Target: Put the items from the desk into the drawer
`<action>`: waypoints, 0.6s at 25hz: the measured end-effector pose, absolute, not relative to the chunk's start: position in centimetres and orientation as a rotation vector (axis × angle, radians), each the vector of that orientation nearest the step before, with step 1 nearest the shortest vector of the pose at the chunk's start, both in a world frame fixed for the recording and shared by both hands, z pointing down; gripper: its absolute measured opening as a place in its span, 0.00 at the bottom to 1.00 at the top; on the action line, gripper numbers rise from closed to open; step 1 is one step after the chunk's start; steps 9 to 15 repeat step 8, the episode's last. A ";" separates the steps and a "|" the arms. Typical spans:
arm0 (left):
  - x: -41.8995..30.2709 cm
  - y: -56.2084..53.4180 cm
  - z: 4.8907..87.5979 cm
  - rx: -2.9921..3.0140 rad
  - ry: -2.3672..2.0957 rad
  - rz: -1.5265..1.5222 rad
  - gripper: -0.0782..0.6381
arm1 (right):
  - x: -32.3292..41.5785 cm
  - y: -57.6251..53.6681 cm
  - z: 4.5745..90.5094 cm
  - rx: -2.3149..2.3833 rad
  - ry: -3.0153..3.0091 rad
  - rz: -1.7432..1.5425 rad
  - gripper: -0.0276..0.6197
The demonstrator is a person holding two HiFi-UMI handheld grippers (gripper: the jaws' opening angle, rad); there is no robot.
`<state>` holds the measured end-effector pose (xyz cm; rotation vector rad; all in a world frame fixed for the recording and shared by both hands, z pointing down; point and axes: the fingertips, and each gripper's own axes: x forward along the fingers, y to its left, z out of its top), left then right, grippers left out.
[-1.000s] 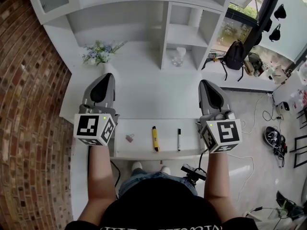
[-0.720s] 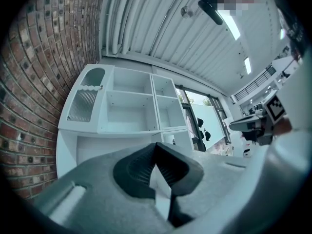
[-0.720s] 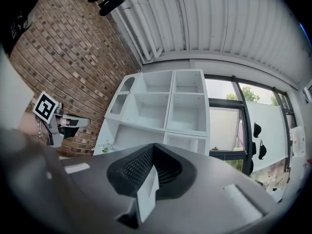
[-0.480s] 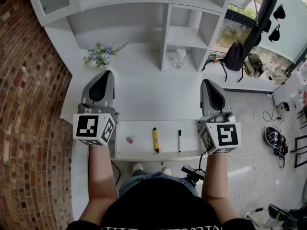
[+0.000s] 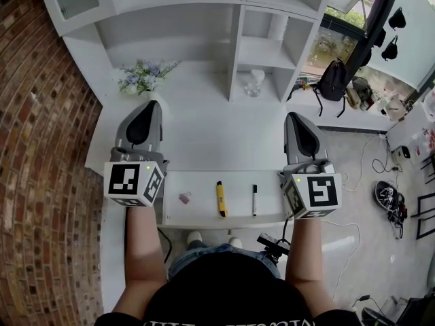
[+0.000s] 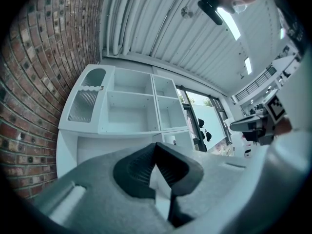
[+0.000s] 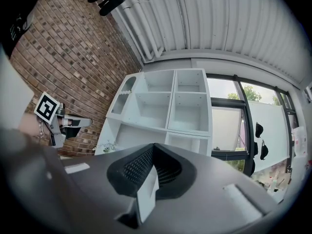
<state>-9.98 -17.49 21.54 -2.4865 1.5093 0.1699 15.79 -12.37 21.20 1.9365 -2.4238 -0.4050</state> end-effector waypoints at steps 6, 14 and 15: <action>-9.9 -17.6 21.4 -2.485 1.505 0.176 0.11 | 15.8 -12.5 21.0 1.934 -2.438 -0.410 0.06; -9.8 -17.7 21.3 -2.483 1.503 0.176 0.11 | 15.8 -12.5 21.0 1.935 -2.441 -0.409 0.06; -9.8 -17.7 21.3 -2.483 1.503 0.176 0.11 | 15.8 -12.5 21.0 1.935 -2.441 -0.409 0.06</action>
